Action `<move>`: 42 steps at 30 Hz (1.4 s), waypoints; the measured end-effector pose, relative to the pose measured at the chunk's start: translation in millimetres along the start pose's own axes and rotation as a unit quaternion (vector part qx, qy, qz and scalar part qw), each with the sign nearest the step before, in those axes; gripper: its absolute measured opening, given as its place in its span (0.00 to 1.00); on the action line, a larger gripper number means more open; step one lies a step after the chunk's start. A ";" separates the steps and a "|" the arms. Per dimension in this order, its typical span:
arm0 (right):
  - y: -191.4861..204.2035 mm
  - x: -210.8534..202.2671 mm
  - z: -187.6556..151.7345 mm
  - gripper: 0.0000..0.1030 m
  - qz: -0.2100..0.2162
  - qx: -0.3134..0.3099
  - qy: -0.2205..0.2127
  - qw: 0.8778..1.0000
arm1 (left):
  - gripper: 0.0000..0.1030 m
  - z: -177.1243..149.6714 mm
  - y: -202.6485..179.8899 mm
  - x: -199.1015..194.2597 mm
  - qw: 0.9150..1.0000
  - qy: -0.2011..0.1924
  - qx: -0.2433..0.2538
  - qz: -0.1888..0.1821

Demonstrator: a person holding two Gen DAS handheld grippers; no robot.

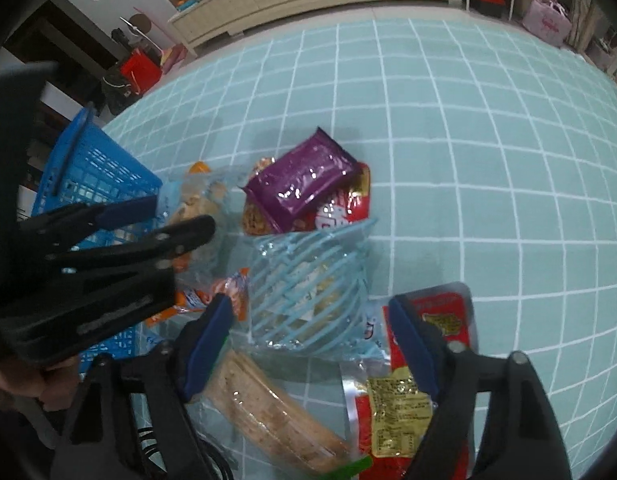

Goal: Organize snacks
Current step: 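Grasp the blue-and-white bread pack with the left tool while the right tool grasps the clear striped bag, then carry both packs over the basket and open the left tool to drop the bread pack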

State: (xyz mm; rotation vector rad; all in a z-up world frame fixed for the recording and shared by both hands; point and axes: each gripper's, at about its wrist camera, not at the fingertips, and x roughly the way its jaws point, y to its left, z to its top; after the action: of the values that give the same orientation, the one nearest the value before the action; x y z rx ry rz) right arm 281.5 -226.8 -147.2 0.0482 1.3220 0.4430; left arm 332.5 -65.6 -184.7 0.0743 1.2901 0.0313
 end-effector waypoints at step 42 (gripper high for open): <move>114.3 -160.5 -30.4 0.66 0.009 -0.032 -0.134 0.990 | 0.53 -99.7 68.4 -235.1 0.986 -0.160 0.004 -0.053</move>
State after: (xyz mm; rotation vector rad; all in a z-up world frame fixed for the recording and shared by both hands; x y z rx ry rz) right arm 192.0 -183.1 25.5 0.0647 1.0429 0.4759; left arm 172.8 -8.9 18.3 0.0162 0.9707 -0.0738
